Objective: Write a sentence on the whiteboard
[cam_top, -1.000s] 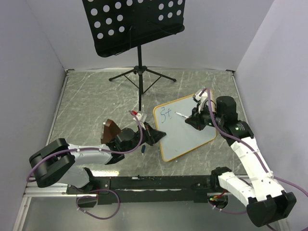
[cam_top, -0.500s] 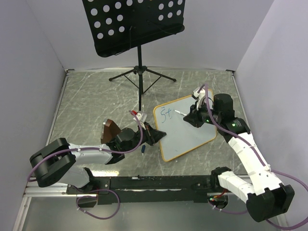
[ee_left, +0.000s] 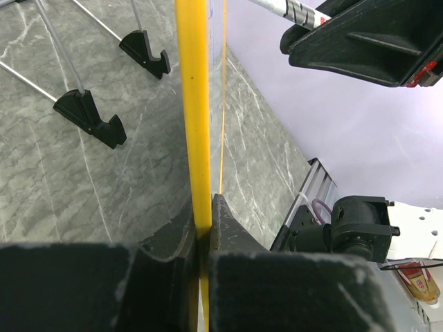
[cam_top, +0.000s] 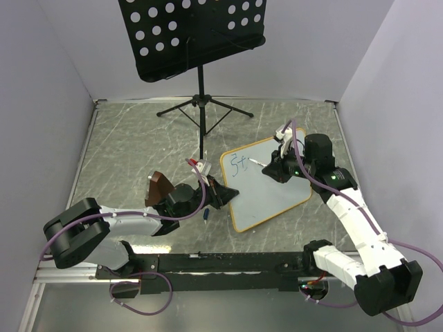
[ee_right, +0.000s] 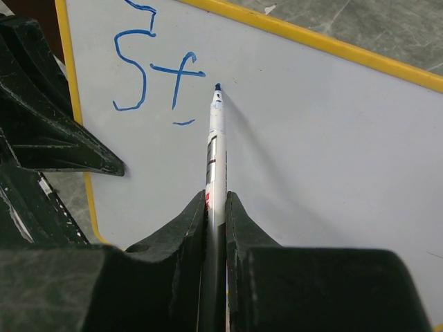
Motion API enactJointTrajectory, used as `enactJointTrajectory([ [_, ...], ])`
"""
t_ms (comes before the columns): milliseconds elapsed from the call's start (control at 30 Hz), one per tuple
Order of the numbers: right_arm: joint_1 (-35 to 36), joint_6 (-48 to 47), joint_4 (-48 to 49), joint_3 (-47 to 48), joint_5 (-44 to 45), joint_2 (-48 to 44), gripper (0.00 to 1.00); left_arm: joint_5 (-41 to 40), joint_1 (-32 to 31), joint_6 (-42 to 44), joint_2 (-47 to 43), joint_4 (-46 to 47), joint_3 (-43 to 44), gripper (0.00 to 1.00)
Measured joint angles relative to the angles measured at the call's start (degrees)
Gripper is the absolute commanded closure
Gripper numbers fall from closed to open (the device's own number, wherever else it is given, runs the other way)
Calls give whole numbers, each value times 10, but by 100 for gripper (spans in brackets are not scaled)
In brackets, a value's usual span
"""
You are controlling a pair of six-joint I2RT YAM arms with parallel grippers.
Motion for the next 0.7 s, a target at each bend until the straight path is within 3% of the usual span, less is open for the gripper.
enactJointTrajectory([
  [700, 0, -39, -49, -22, -19, -15, 100, 0, 1, 0, 0, 0, 0, 99],
])
